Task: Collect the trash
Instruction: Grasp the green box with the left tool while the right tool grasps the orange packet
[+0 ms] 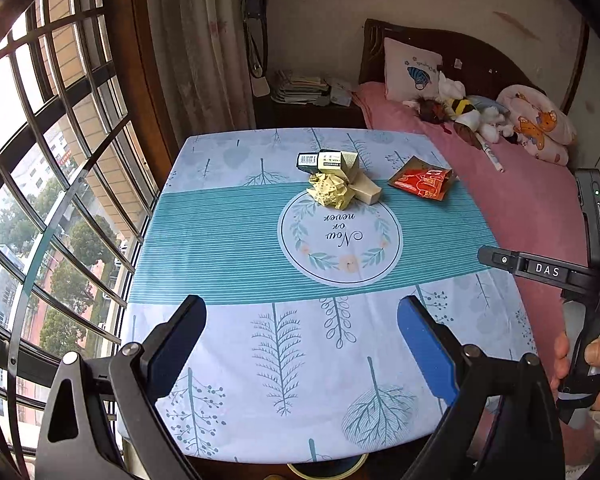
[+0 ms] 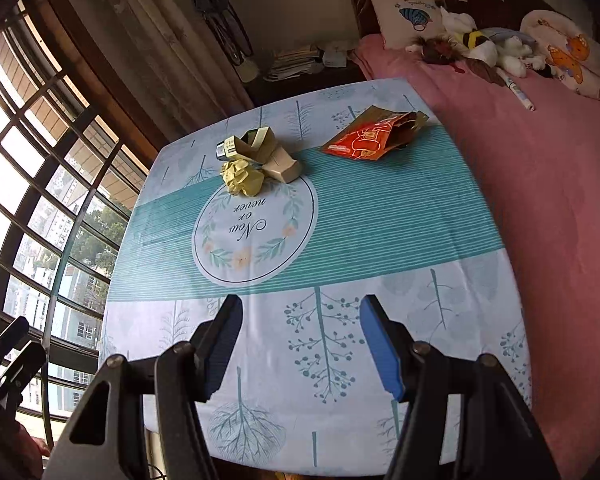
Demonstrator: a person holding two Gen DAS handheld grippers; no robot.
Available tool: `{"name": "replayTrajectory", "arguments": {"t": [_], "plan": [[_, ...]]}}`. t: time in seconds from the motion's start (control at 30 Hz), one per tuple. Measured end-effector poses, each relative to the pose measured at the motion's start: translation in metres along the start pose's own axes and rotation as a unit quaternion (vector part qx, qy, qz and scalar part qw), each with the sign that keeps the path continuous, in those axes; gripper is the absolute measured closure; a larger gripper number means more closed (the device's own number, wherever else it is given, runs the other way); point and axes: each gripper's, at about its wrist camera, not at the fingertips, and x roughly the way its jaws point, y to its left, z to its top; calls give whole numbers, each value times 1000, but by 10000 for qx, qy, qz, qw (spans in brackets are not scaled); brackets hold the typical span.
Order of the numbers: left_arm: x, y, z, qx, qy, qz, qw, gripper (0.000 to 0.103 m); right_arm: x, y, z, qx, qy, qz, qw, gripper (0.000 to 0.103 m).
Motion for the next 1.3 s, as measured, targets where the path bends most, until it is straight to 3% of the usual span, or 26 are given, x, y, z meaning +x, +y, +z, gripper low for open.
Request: {"name": "replayTrajectory", "arguments": {"t": [0.2,0.43,0.63,0.8,0.9,1.07,1.3], "plan": [[67,-44,50,-380,382,-35,9985,8,55,-71,70,506,527,350,9967,42],[124,-70,90,-560,700,270,9956,8,131,-120,132,1084,960,867,9857,42],[156,-68,109,-741,890,431,9923,8,172,-142,165,1615,889,1110,9766,42],[182,-60,124,-1009,988,409,9891,8,184,-145,187,1693,651,1259,9753,41],[197,-54,139,-1160,988,364,9877,8,191,-136,196,1485,618,1179,9799,41],[225,-40,162,-1468,997,328,9836,8,202,-104,213,689,635,623,9937,41],[280,-21,176,-2002,1380,395,9692,8,220,-68,222,-189,595,310,9976,40]]}}
